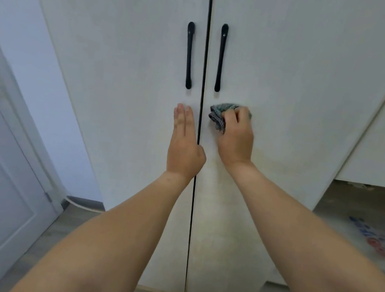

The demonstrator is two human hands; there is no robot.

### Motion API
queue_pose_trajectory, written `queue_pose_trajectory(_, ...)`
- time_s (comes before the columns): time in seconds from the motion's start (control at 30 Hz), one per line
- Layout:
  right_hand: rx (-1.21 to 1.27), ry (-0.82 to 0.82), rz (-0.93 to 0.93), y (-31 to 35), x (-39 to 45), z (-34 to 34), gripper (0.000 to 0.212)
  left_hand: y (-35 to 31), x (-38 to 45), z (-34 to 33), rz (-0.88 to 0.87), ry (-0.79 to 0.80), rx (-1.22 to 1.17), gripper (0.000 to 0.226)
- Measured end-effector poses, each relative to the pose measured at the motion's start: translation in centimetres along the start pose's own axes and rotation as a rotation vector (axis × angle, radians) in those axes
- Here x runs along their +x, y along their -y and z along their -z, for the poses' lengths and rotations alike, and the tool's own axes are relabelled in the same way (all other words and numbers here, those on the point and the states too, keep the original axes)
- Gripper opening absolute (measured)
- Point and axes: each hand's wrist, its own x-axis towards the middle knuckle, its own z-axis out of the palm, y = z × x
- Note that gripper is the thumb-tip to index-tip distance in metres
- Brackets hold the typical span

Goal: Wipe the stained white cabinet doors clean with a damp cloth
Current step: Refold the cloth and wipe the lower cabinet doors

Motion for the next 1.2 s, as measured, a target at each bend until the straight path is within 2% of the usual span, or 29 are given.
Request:
queue_pose_trajectory(0.07, -0.069, 0.064, 0.121, -2.0, -1.8, 0.6, 0.017, -0.3, -0.7, -1.2, -0.026, 0.018, 0.053, 0.089)
queue_pose_trajectory(0.13, -0.109, 0.196, 0.211, -4.2, -5.0, 1.4, 0.022, -0.8, -1.1, -2.3, 0.002, 0.035, 0.087, 0.091)
queue_pose_trajectory(0.23, -0.091, 0.319, 0.126, -6.0, -6.5, 2.9, 0.027, -2.2, -1.3, -3.4, 0.063, 0.082, 0.096, 0.099)
queue_pose_trajectory(0.3, -0.070, 0.234, 0.050, -6.2, -4.4, 4.0, 0.019, -3.2, -1.2, -3.9, 0.098, 0.099, 0.111, 0.103)
queue_pose_trajectory(0.4, -0.016, -0.068, -0.113, -6.6, 0.0, 5.3, 0.025, -4.1, -1.0, -4.5, 0.150, 0.099, 0.114, 0.108)
queue_pose_trajectory(0.43, -0.020, -0.103, -0.128, -7.0, 0.5, 5.4, 0.025, -4.4, -1.0, -4.7, 0.168, 0.094, 0.116, 0.109)
queue_pose_trajectory(0.47, -0.042, -0.096, -0.113, -7.4, 0.1, 5.5, 0.024, -4.8, -0.9, -4.9, 0.188, 0.092, 0.112, 0.110)
queue_pose_trajectory(0.53, -0.130, 0.020, -0.047, -8.7, -3.2, 5.2, 0.018, -5.4, -0.7, -5.2, 0.234, 0.082, 0.081, 0.112)
queue_pose_trajectory(0.63, -0.179, 0.209, -0.071, -12.0, -8.7, 6.0, 0.033, -6.2, -0.2, -5.7, 0.295, 0.064, 0.074, 0.116)
queue_pose_trajectory(0.7, -0.160, 0.146, -0.158, -13.8, -7.8, 7.6, 0.031, -6.4, 0.0, -6.0, 0.307, 0.043, 0.085, 0.117)
queue_pose_trajectory(0.83, -0.166, -0.206, -0.311, -16.8, -2.4, 10.9, 0.022, -6.3, -0.1, -6.3, 0.309, 0.027, 0.100, 0.116)
queue_pose_trajectory(0.93, -0.193, -0.167, -0.309, -18.3, -4.2, 11.0, 0.020, -6.3, 0.0, -6.5, 0.319, 0.017, 0.097, 0.116)
queue_pose_trajectory(1.03, -0.213, 0.046, -0.342, -18.8, -9.3, 9.9, 0.040, -6.4, 0.0, -6.5, 0.323, 0.014, 0.124, 0.115)
queue_pose_trajectory(1.1, -0.208, 0.132, -0.309, -19.3, -10.1, 10.7, 0.040, -6.3, -0.1, -6.4, 0.317, 0.020, 0.135, 0.115)
queue_pose_trajectory(1.13, -0.193, 0.111, -0.298, -19.4, -9.1, 11.7, 0.035, -6.3, -0.2, -6.4, 0.311, 0.021, 0.139, 0.114)
queue_pose_trajectory(1.2, -0.171, -0.039, -0.288, -19.2, -5.1, 13.7, 0.023, -6.2, -0.3, -6.2, 0.306, 0.027, 0.148, 0.114)
